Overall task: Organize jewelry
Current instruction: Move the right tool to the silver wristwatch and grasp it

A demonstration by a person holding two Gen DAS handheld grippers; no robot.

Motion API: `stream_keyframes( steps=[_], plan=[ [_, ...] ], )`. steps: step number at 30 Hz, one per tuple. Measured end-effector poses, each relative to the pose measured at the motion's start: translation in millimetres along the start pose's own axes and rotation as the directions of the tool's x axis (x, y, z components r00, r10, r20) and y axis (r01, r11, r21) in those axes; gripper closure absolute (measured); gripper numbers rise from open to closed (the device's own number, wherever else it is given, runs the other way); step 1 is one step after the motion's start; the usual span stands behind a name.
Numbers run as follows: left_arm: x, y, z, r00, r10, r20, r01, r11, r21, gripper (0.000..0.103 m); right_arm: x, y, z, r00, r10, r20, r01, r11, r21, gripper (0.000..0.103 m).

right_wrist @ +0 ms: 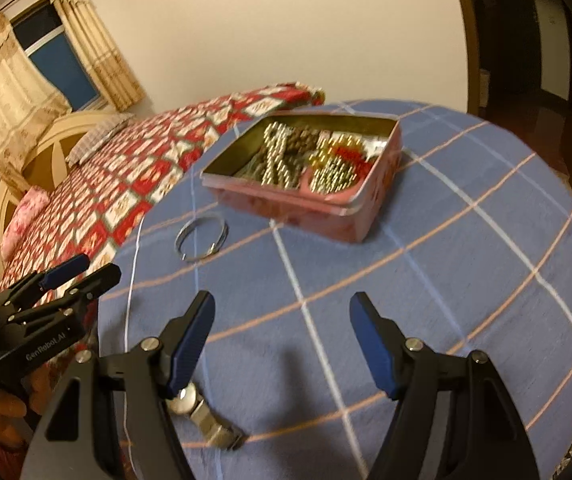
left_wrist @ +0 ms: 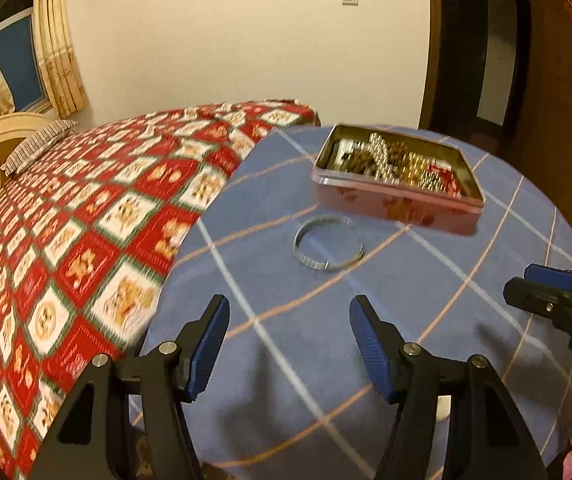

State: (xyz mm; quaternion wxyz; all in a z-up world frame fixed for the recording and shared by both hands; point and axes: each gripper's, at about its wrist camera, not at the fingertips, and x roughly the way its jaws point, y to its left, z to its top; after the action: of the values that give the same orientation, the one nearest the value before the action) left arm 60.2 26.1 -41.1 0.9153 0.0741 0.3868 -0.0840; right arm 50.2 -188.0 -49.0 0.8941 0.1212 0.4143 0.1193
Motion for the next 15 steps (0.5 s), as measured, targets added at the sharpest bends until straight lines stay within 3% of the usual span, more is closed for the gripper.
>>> stream_keyframes(
  steps=[8,15],
  plan=[
    [-7,12,-24,0.999,-0.037,-0.028,0.036,0.999,-0.016,0.04,9,33,-35,0.989,0.086,-0.117,-0.102,0.985,-0.137,0.031],
    [-14,23,-30,1.0,-0.023,-0.021,0.022,0.999,-0.044,0.04,29,65,-52,0.978,0.061,-0.2,-0.118,0.951,-0.284,0.031]
  ],
)
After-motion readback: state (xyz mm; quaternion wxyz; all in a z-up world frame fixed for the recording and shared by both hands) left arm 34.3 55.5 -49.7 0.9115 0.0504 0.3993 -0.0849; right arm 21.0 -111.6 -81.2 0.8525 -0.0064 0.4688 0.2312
